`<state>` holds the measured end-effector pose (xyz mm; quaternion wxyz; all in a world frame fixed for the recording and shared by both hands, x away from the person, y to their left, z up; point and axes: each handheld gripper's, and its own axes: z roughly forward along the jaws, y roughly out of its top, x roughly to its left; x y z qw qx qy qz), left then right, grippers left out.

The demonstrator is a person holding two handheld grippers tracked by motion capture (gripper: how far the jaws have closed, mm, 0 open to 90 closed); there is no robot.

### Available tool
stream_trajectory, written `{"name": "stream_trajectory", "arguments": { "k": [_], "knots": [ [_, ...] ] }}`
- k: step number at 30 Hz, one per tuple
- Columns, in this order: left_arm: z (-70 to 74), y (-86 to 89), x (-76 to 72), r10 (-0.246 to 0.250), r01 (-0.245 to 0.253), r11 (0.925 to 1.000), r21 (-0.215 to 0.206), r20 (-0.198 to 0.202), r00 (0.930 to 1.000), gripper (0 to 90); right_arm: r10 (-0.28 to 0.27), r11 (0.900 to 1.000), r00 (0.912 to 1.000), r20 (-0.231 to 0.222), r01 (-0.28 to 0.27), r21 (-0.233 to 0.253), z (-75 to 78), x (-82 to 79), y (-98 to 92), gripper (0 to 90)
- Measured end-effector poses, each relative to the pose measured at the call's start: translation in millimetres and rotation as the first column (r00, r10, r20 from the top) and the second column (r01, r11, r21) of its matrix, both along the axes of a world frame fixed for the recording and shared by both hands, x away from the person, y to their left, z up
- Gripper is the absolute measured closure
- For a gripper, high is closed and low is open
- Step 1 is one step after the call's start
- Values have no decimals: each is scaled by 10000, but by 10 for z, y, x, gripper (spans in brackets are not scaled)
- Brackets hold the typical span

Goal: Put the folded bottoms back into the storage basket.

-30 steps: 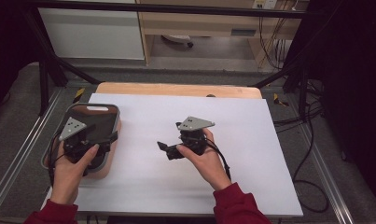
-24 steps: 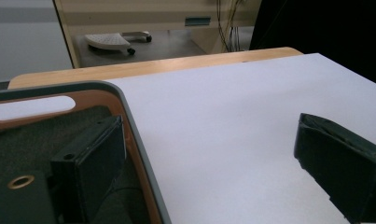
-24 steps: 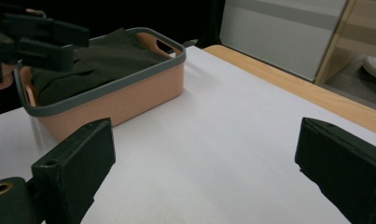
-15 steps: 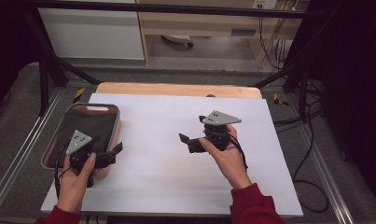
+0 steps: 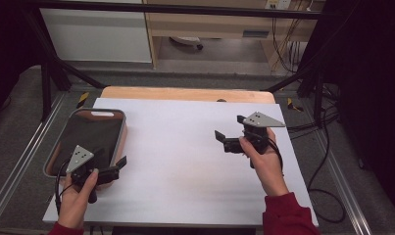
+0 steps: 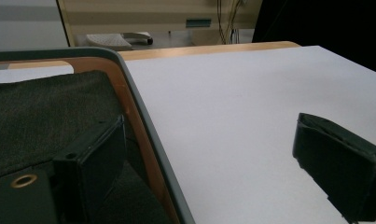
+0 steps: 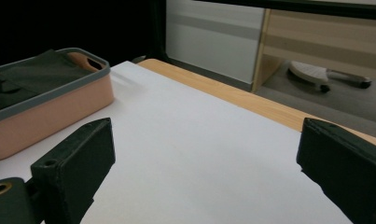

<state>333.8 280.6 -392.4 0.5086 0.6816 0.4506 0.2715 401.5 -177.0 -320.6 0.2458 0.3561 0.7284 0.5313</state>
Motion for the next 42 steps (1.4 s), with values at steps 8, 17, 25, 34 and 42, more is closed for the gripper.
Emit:
{"name": "stream_trajectory", "arguments": {
  "k": [8,17,25,34,42],
  "knots": [
    [-35,36,-13,47,-48,9999,-90,-78,10000,79,-722,9973,9973,102,721,108,-21,-87,-331,41],
    [-57,37,-4,14,-16,9998,-182,-134,9999,64,-1217,9925,9925,-64,1218,143,-55,-168,-599,21],
    [-52,55,-5,-11,9,9998,-201,-82,10000,65,-1468,9891,9890,-209,1469,45,-121,-261,-764,21],
    [-57,60,-3,12,-14,9998,-174,-113,9999,66,-1749,9842,9840,-346,1757,201,-195,-353,-933,22],
    [-64,75,5,63,-65,9998,-162,-111,9999,67,-1840,9823,9819,-452,1854,275,-266,-442,-1020,21]
  ]
}}
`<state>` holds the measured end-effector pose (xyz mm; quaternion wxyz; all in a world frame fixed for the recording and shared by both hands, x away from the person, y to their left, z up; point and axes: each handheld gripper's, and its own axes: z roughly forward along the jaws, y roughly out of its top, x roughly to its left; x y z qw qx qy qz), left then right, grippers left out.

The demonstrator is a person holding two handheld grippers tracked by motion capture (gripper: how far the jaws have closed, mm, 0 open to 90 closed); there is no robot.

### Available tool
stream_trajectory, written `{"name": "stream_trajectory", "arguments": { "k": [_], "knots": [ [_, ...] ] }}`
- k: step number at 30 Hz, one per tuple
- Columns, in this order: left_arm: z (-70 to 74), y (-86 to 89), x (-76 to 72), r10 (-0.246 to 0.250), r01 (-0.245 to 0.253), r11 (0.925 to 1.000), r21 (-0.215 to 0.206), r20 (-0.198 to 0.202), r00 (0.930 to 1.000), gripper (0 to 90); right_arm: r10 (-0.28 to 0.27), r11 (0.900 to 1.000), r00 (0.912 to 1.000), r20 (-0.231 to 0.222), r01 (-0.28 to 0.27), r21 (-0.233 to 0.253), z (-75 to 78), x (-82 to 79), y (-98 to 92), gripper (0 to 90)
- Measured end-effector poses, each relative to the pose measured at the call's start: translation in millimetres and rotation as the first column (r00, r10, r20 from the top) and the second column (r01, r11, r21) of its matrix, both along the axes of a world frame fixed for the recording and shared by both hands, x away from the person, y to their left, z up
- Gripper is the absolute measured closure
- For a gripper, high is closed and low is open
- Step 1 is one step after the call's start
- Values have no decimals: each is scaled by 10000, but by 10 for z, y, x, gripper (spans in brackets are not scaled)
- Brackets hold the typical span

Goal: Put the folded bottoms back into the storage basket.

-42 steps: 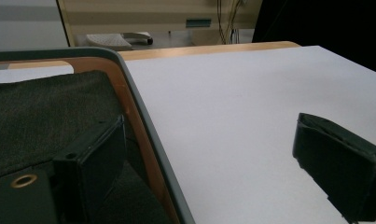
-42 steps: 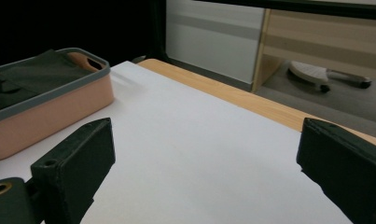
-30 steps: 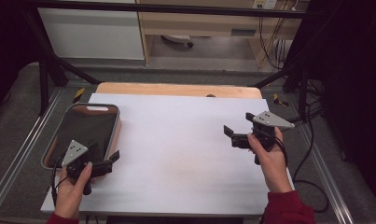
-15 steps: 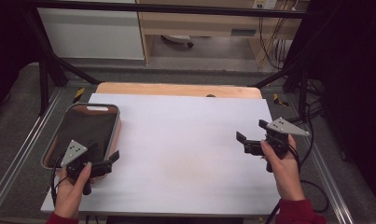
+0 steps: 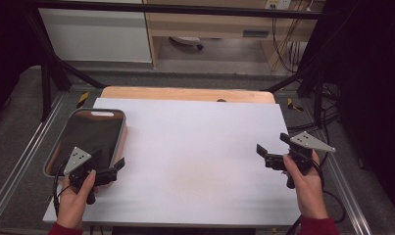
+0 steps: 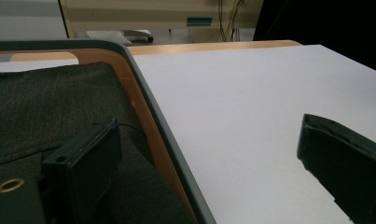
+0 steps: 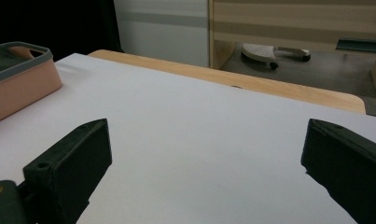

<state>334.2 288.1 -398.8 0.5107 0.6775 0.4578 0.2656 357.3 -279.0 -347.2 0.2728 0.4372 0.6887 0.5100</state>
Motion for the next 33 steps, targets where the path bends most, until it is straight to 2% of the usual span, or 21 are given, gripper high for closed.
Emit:
{"name": "stream_trajectory", "arguments": {
  "k": [10,16,28,33],
  "knots": [
    [-5,-4,3,-5,5,10000,19,17,10000,68,-109,9994,9996,-279,118,332,-170,-104,-76,21],
    [-5,3,5,41,-41,10000,28,39,10000,68,-78,9995,9985,-536,94,304,-321,-155,-70,22],
    [-12,17,11,56,-55,9998,175,-12,10000,69,301,9986,9953,-920,-259,467,-658,-222,53,30],
    [-16,15,13,58,-57,9998,177,-27,10000,70,580,9981,9944,-887,-559,258,-745,-213,141,33]
  ]
}}
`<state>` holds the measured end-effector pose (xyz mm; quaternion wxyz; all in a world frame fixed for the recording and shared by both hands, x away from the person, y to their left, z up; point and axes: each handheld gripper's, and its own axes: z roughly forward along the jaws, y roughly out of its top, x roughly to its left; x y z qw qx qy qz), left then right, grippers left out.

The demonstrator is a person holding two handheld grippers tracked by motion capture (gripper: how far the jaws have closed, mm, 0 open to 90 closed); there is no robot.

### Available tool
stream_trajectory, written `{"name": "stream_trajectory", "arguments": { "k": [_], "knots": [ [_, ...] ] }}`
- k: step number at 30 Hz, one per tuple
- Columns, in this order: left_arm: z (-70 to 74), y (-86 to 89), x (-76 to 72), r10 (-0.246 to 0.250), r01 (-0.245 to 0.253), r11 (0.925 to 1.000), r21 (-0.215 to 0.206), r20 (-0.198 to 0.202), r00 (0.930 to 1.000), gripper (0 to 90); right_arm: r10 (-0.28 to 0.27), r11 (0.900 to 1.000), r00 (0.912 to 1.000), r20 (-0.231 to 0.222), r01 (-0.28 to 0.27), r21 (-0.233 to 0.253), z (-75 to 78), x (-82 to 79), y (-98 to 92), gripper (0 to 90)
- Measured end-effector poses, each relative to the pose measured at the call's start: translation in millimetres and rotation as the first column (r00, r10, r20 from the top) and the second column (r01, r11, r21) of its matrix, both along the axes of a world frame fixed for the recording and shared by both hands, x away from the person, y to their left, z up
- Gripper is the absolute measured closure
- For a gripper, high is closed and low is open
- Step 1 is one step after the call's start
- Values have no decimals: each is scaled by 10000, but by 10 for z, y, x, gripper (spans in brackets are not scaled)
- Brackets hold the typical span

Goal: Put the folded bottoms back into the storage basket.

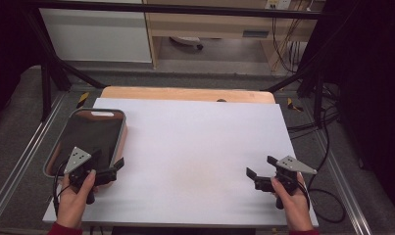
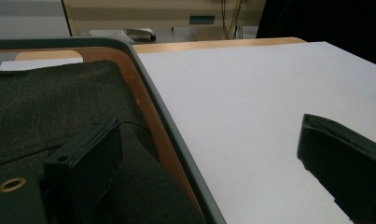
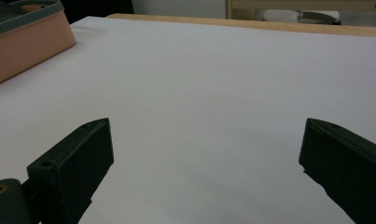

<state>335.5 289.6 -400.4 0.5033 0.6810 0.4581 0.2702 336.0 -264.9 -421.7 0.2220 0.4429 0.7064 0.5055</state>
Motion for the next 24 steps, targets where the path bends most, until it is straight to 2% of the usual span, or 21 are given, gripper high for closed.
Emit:
{"name": "stream_trajectory", "arguments": {
  "k": [9,16,24],
  "knots": [
    [4,-4,-3,7,-8,10000,66,33,10000,70,429,9988,9990,-115,-431,-218,-124,60,212,36],
    [14,-24,-7,-30,28,9999,154,91,10000,71,675,9972,9977,80,-672,-341,-153,114,352,36],
    [65,-145,-45,-324,319,9992,232,220,9992,72,805,9952,9967,-57,-806,-563,-188,134,438,33]
  ]
}}
